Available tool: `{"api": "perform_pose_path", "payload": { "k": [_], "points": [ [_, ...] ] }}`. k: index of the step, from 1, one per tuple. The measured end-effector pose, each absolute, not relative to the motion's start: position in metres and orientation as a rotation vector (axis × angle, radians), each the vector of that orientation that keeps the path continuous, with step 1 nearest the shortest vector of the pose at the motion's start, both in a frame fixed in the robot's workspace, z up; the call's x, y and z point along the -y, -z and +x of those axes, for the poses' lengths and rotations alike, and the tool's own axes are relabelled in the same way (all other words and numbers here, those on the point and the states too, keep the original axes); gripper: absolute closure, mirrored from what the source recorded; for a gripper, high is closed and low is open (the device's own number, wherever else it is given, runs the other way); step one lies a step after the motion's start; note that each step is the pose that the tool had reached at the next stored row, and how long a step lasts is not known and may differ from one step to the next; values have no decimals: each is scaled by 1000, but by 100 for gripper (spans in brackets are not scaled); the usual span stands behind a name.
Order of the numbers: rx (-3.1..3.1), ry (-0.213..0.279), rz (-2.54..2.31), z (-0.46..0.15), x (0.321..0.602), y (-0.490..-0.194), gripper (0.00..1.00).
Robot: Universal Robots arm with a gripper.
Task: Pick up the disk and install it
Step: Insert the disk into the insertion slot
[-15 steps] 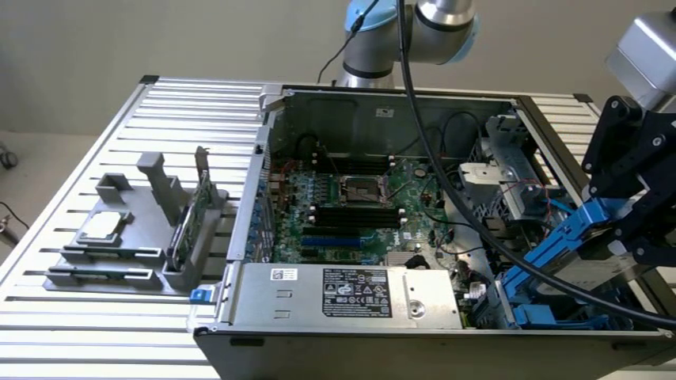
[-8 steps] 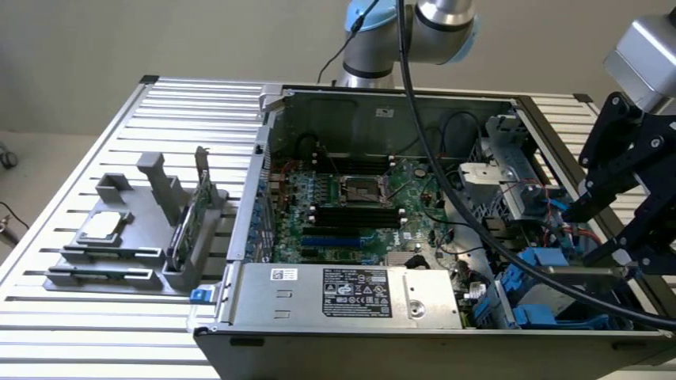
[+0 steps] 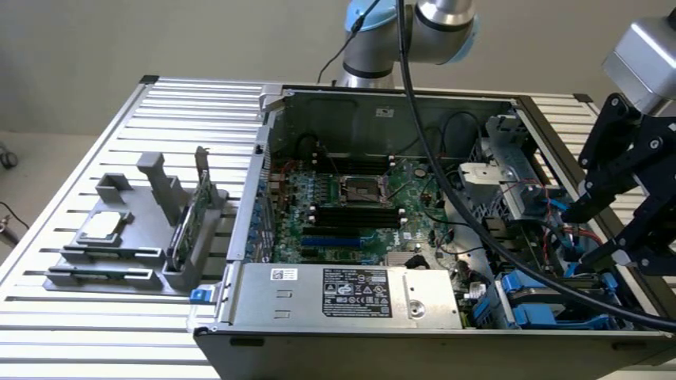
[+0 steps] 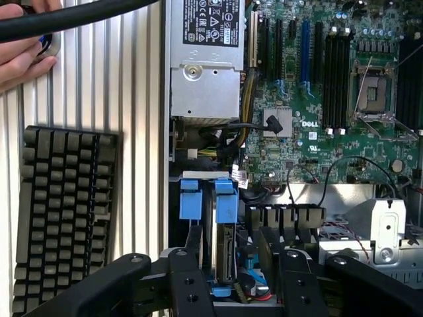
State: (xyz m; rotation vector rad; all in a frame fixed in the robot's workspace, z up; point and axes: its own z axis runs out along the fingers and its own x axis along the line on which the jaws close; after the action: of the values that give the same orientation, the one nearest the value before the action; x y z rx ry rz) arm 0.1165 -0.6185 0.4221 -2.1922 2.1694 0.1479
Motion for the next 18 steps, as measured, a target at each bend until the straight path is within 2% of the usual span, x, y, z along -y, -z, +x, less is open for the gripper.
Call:
{"api": "perform_pose_path", "payload": {
  "k": [6,7,8,9,18],
  "points": [
    [-2155,-148,-2208,122,618,-417,55],
    [-2152,-148,-2211,122,618,-416,62],
    [-2148,-149,-2214,122,619,-414,62],
    [-2145,-149,-2218,122,618,-412,69],
    [-2103,-150,-2260,128,618,-395,71]
  ]
}}
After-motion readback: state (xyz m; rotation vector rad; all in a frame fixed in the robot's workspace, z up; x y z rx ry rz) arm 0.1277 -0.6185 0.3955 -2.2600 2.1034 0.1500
